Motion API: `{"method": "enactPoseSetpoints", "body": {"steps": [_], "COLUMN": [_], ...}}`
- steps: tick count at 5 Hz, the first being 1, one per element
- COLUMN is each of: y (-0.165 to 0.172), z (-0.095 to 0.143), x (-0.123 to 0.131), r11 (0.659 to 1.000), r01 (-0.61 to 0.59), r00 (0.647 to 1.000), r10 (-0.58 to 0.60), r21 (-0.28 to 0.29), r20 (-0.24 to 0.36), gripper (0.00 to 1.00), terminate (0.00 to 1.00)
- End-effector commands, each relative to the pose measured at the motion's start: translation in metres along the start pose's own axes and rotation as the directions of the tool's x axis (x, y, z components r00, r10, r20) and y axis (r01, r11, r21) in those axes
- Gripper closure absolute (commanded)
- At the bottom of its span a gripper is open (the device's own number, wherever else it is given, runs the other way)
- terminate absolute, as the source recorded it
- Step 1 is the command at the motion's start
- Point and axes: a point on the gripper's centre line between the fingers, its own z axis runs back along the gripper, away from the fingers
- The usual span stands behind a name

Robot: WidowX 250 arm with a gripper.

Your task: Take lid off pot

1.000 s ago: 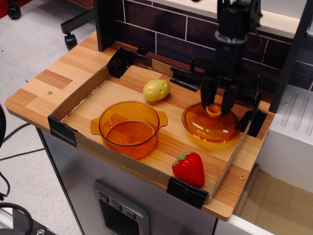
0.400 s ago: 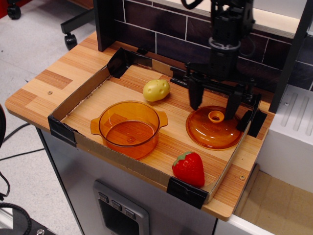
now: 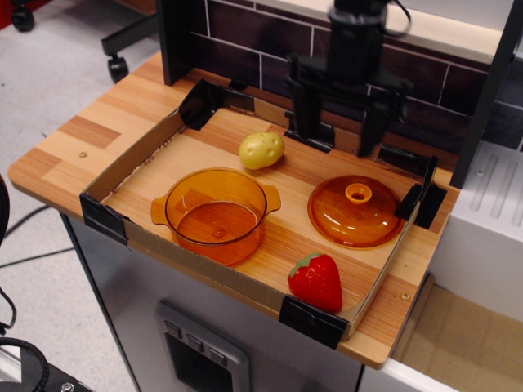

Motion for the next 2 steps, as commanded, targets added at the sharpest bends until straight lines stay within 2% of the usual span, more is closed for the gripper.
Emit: {"method": "enactPoseSetpoints", "body": {"steps": [1,2], "y": [0.0232,0.0232], "z": [0.0394,0.0394], "x": [0.0049,0.0049], "r11": [0.999,0.999], "r01": [-0.04,-0.04], "r00": [0.995,0.995], "r10": [0.041,0.041], "r21": [-0.013,-0.013], "r20": [0.094,0.094], "gripper": [0.0,0.0], "terminate": [0.0,1.0]}}
